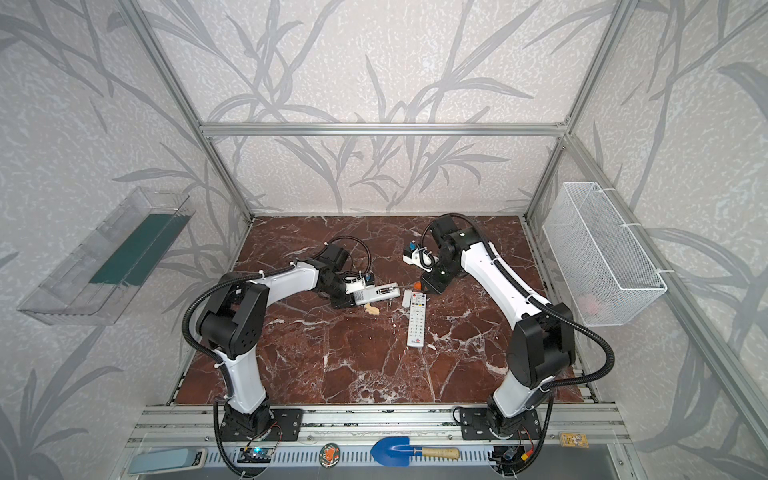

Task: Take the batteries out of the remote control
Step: 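Lower the screwdriver tip toward the battery compartment with the right gripper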

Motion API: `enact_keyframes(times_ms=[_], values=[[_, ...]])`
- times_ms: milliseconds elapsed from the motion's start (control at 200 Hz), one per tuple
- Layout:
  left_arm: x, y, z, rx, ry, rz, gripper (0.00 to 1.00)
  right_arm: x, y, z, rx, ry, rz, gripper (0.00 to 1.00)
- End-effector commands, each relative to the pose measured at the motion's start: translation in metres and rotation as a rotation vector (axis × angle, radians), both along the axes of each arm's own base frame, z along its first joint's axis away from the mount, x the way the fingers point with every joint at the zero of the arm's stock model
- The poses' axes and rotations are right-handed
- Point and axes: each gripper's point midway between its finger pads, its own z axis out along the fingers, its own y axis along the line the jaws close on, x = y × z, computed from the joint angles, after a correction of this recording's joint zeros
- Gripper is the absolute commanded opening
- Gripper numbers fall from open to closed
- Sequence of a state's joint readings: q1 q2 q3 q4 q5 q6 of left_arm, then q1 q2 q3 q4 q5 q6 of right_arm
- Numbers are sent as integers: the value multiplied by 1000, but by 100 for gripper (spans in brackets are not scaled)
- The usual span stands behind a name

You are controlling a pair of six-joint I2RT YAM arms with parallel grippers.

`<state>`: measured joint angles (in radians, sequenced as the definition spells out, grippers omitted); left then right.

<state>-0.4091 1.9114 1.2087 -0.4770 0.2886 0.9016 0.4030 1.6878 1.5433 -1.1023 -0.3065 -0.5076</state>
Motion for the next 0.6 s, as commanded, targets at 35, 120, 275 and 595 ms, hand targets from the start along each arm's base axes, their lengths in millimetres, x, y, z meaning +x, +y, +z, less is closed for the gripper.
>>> enact_keyframes(times_ms=[35, 120, 275, 595], values=[[-37, 6, -20, 55, 112, -83, 34, 6, 8, -6, -24, 34, 16, 0], [-40, 3, -21, 61, 114, -99, 34, 8, 10, -10, -34, 47, 15, 0], [-44, 1, -20, 55, 121, -120, 34, 12, 8, -18, -65, 55, 1, 0], [-44, 0, -21, 55, 123, -124, 34, 16, -2, -26, -128, 50, -18, 0]])
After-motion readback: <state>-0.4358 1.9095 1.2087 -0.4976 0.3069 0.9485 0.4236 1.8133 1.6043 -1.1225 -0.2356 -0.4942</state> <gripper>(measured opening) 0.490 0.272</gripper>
